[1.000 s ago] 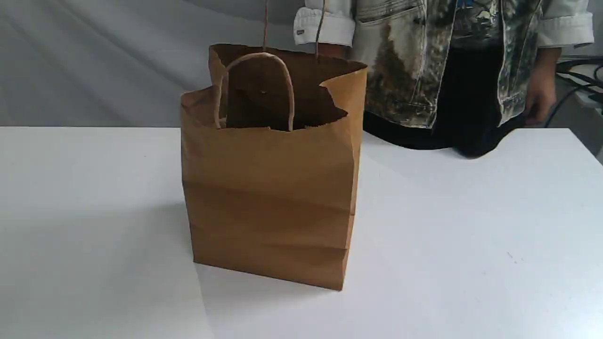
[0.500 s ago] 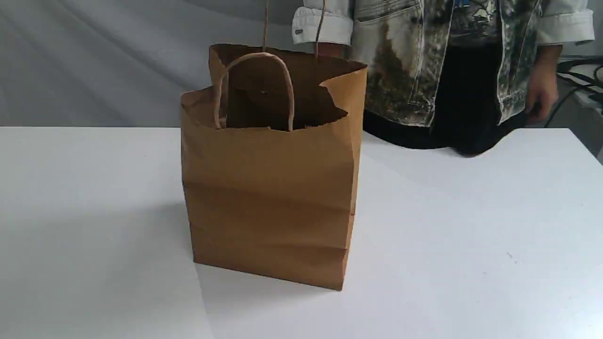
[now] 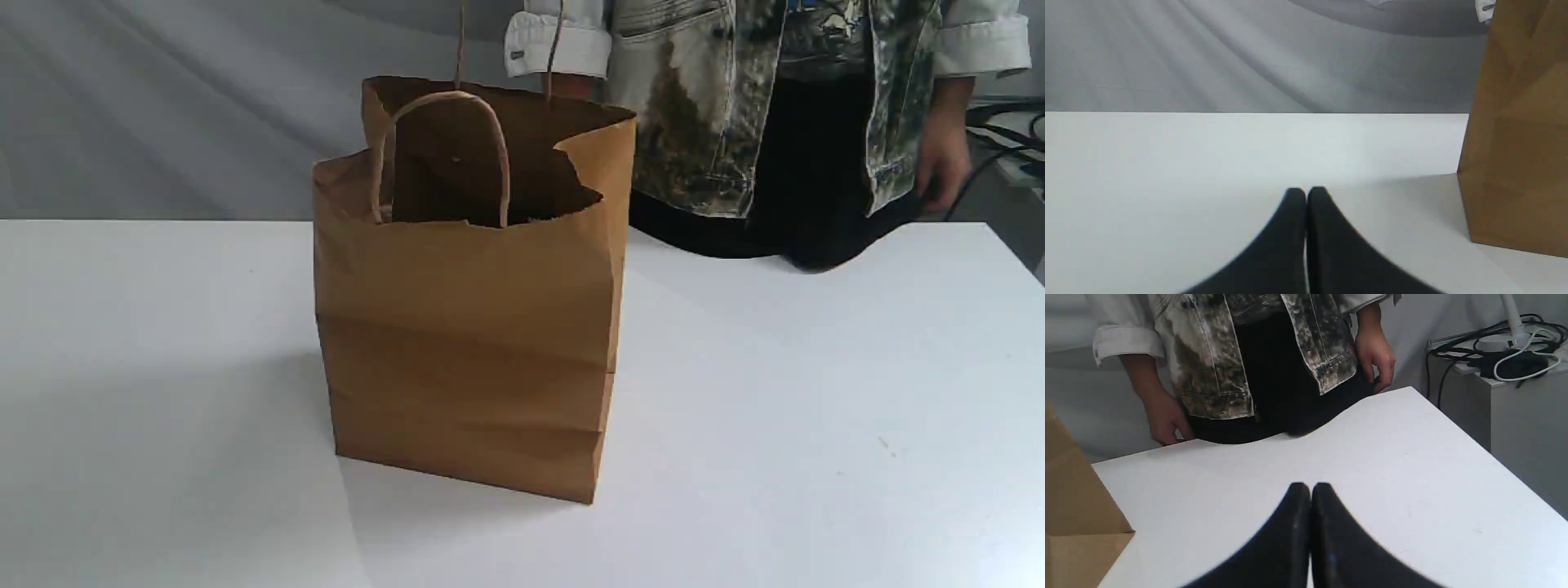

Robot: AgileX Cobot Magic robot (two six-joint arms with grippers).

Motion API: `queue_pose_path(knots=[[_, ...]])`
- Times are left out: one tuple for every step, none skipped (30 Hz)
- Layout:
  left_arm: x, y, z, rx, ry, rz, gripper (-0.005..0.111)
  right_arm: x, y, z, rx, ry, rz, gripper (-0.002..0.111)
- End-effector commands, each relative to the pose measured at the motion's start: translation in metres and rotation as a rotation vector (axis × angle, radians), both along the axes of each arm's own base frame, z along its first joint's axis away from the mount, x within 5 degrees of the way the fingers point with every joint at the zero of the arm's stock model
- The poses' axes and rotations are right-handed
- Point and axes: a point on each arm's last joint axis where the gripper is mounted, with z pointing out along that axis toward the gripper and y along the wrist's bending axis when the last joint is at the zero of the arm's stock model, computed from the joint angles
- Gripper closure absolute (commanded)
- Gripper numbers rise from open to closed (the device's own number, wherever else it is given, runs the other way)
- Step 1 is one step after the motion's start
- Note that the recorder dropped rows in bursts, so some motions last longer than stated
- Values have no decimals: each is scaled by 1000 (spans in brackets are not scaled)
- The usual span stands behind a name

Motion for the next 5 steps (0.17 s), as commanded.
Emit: queue_pose_path(knots=[[0,0,-1,-1,-4,1,107,0,0,0,6,-16,1,108],[0,0,-1,-1,-4,1,107,0,0,0,6,-16,1,108],[0,0,-1,-1,-4,1,107,0,0,0,6,-16,1,108],[0,0,-1,-1,-4,1,107,0,0,0,6,-16,1,108],[0,0,-1,-1,-4,1,107,0,0,0,6,-16,1,108]])
